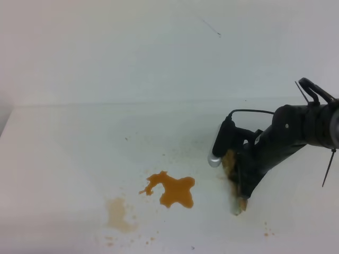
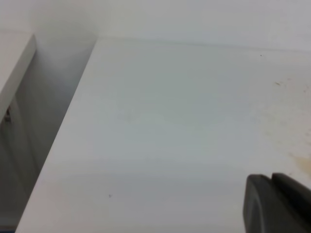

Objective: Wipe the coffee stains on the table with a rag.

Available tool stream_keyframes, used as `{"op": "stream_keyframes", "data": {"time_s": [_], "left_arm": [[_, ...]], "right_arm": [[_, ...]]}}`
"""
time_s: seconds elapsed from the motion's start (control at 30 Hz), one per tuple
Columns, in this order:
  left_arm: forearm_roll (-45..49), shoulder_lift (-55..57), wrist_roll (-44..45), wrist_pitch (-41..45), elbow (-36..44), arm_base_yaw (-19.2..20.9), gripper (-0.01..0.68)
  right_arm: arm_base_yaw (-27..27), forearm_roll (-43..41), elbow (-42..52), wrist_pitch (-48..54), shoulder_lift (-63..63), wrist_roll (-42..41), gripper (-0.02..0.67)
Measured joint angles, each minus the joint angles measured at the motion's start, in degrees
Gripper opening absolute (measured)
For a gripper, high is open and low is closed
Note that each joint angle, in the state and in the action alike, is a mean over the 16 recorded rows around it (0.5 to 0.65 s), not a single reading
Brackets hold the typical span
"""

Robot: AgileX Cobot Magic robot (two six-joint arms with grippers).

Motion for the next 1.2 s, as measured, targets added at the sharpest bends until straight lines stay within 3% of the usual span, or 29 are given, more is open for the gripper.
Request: {"op": "stream_keyframes", "data": {"time_s": [0.7,1.2], "left_arm": [[0.0,0.0,0.0,0.0,0.0,0.0,0.001],[0.0,0.0,0.0,0.0,0.0,0.0,0.001]], "right_arm": [[9.4,6.2,-5.3,-3.9,4.4,-1.0,0.018],[13.6,10.7,-14.5,-3.1,8.7,-1.0,0.017]]}}
